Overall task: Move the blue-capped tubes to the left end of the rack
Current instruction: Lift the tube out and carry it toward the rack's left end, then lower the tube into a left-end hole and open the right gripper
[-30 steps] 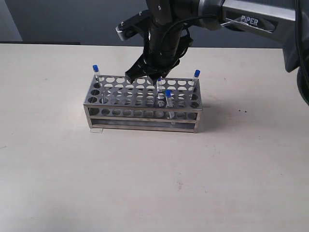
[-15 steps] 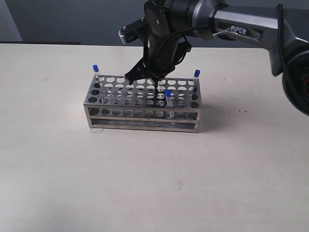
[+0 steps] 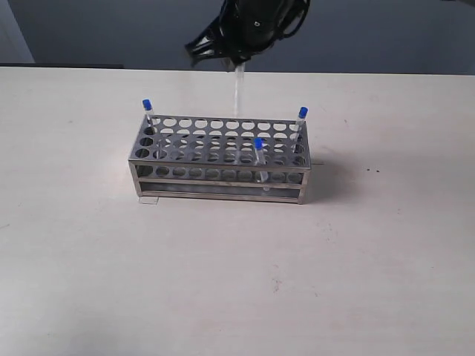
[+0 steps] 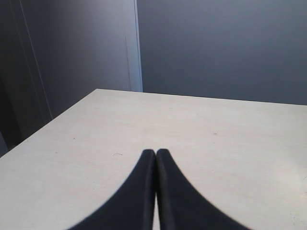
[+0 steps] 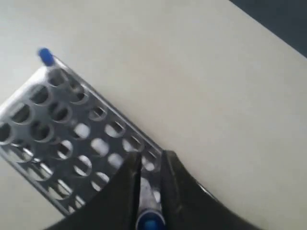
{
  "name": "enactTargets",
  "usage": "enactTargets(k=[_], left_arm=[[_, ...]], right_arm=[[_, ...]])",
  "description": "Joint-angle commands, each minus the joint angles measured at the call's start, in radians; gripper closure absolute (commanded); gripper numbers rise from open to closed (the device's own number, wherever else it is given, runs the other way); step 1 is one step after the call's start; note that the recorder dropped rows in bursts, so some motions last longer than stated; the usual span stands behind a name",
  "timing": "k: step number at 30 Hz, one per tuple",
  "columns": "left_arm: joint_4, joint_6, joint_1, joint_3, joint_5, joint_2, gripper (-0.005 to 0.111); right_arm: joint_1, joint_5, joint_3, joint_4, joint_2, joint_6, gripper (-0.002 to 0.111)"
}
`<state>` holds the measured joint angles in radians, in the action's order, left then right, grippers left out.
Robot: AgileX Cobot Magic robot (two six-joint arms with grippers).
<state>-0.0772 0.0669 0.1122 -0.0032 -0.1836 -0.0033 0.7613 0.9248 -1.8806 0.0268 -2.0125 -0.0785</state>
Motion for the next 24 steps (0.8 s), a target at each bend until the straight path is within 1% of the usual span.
enactTargets(k=[1, 5, 12, 17, 21, 24], left_arm=[[0.005, 0.002, -0.006, 0.003, 0.002, 0.003, 0.106], [0.005, 0.002, -0.006, 0.003, 0.002, 0.003, 0.106], [0.005, 0.002, -0.006, 0.003, 0.002, 0.003, 0.106], [0.005, 0.002, -0.006, 0.003, 0.002, 0.003, 0.106], [0.005, 0.002, -0.006, 0.003, 0.002, 0.003, 0.106], [0.005, 0.002, -0.006, 0.003, 0.002, 0.003, 0.106]], right_arm=[[-0.003, -0.115, 0.000, -0.235, 0.003, -0.172, 0.109], [0.004, -0.101, -0.040, -0.284, -0.051, -0.218, 0.109], [0.076, -0.067, -0.213, -0.276, -0.160, -0.235, 0.109], [0.089, 0.000, -0.333, -0.253, -0.240, -0.213, 0.109], [0.089, -0.013, -0.351, -0.207, -0.275, -0.207, 0.109], [0.089, -0.021, -0.351, -0.207, -0.293, -0.198, 0.109]])
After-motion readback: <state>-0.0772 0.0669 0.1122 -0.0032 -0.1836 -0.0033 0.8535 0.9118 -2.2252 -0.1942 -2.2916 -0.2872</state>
